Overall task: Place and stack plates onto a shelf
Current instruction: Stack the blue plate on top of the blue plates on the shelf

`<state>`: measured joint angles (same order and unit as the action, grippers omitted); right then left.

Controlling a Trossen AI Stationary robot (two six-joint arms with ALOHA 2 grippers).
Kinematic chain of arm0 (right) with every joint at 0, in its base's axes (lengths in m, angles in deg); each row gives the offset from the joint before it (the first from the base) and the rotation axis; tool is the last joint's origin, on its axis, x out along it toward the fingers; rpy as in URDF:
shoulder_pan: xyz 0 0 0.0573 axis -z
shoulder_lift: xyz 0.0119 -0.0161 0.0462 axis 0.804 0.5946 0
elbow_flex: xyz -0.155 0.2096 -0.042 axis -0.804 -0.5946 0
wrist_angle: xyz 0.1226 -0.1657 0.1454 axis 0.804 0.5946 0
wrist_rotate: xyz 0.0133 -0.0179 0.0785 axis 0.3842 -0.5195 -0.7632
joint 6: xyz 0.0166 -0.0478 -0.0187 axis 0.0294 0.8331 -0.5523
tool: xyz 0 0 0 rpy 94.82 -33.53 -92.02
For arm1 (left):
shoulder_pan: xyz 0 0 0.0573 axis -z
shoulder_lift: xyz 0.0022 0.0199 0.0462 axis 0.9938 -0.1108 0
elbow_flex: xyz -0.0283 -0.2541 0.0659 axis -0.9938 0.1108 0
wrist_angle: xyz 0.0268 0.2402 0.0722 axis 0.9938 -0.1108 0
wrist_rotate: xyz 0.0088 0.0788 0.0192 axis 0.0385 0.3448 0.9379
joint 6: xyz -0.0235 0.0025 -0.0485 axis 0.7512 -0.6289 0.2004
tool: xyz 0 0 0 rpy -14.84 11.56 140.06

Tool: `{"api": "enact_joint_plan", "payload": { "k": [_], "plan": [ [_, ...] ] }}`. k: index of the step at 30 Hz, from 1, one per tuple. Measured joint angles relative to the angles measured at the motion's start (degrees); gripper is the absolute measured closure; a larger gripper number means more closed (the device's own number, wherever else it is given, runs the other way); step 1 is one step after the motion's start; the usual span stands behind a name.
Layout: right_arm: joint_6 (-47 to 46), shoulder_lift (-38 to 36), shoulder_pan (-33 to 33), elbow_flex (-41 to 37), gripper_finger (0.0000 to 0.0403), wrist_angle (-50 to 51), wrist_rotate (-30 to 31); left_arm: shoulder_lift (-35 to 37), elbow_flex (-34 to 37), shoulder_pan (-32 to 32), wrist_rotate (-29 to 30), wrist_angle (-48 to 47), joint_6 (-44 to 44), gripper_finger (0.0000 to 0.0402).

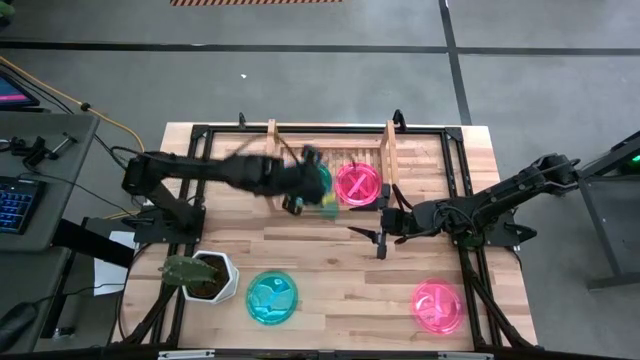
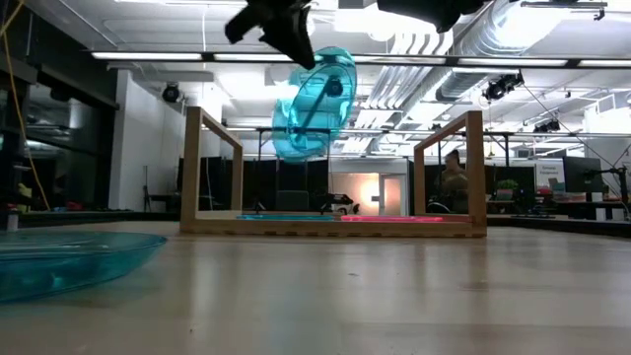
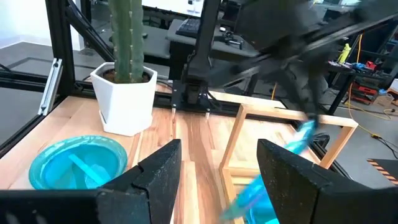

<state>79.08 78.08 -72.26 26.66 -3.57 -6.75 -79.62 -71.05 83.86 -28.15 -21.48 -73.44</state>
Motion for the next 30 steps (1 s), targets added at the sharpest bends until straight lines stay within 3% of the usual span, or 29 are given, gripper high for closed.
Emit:
{"api": "enact_joint_plan", "payload": {
  "k": [6,13,30],
  "plan": [
    [0.01,-0.02,0.00,0.00,0.0198,0.38,0.00,0.24,-0.02,-11.58,-4.55,-0.07,4.82,0.0401],
    [1.06,0.00,0.00,0.00,0.0198,0.36,0.00,-3.11,0.02,-21.55,-18.41,2.49,11.45,0.0401],
    [0.46,-0.01,0.00,0.00,0.0198,2.07,0.88,-12.42,0.57,-23.47,-20.02,-2.14,11.73,0.0401]
  ]
}}
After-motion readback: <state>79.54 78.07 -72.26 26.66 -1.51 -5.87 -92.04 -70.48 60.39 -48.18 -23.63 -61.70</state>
